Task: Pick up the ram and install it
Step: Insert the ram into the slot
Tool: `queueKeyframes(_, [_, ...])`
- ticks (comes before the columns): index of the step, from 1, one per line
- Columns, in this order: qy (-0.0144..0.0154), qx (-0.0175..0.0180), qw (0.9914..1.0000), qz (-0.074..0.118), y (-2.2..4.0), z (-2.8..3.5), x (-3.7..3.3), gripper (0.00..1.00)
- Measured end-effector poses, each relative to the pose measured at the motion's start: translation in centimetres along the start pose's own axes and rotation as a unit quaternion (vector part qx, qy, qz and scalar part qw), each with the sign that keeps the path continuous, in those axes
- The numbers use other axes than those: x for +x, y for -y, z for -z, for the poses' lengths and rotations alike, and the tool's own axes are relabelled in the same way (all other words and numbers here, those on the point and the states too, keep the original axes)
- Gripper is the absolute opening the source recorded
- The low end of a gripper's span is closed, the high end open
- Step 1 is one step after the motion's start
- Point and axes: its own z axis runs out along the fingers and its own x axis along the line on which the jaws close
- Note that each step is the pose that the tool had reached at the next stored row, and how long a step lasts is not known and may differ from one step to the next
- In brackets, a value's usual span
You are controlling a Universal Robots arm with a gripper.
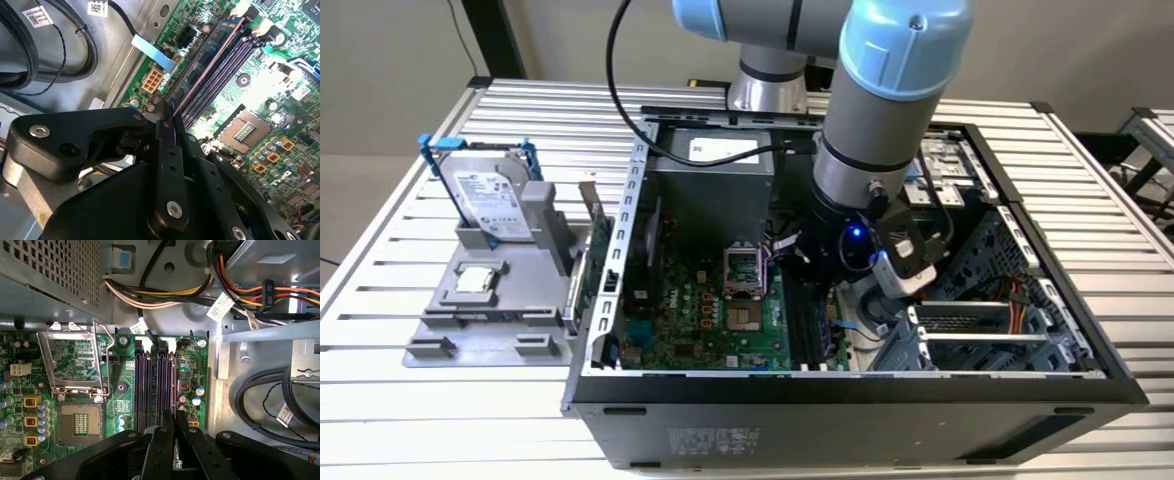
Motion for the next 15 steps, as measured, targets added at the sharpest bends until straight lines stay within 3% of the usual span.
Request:
queueKeyframes(6, [0.0001,0.0015,0.99996,-0.009,-0.04,0.09,0.13,0.0])
queueKeyframes(15, [0.0001,0.0015,0.99992,-0.013,-0.08,-0.41,0.15,0.0])
